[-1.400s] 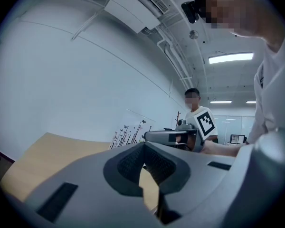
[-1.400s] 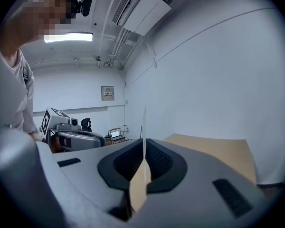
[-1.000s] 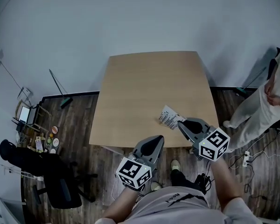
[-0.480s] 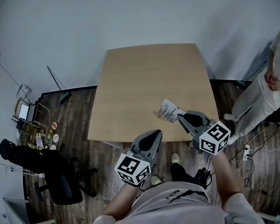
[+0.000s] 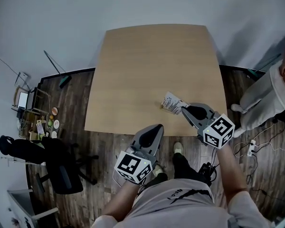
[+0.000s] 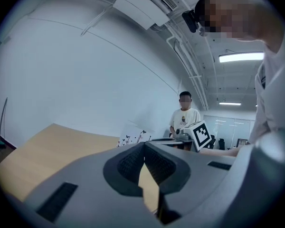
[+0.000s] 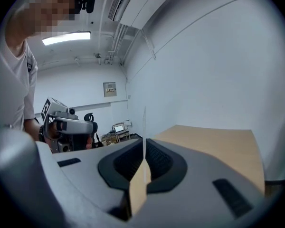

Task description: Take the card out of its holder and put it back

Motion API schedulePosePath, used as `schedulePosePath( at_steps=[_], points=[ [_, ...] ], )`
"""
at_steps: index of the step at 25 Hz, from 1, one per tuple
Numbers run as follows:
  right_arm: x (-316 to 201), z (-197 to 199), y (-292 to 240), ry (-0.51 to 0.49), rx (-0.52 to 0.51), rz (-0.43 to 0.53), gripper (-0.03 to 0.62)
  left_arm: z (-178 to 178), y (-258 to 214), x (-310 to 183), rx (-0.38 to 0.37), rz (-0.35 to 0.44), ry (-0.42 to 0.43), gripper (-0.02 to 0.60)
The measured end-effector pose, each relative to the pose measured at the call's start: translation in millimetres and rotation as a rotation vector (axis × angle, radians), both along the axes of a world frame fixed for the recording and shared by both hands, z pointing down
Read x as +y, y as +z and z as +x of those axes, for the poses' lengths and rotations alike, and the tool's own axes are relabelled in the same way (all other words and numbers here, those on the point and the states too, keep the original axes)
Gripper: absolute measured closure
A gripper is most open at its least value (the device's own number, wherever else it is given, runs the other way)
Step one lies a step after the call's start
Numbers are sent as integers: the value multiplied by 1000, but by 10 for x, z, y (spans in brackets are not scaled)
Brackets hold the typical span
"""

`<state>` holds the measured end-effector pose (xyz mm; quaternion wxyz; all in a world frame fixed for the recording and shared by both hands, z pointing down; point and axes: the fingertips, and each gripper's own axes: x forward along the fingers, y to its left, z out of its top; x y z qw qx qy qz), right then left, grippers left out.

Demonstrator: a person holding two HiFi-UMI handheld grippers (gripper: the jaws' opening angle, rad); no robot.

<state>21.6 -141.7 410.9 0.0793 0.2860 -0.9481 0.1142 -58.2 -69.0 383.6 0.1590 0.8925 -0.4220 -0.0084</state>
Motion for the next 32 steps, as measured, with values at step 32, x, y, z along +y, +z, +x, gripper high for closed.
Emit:
schedulePosePath(
  at_steps=[32],
  points=[
    [-739,-152,1865,-235,72,-161,568,74,974,-779,-43,-228,-187,569]
  ],
)
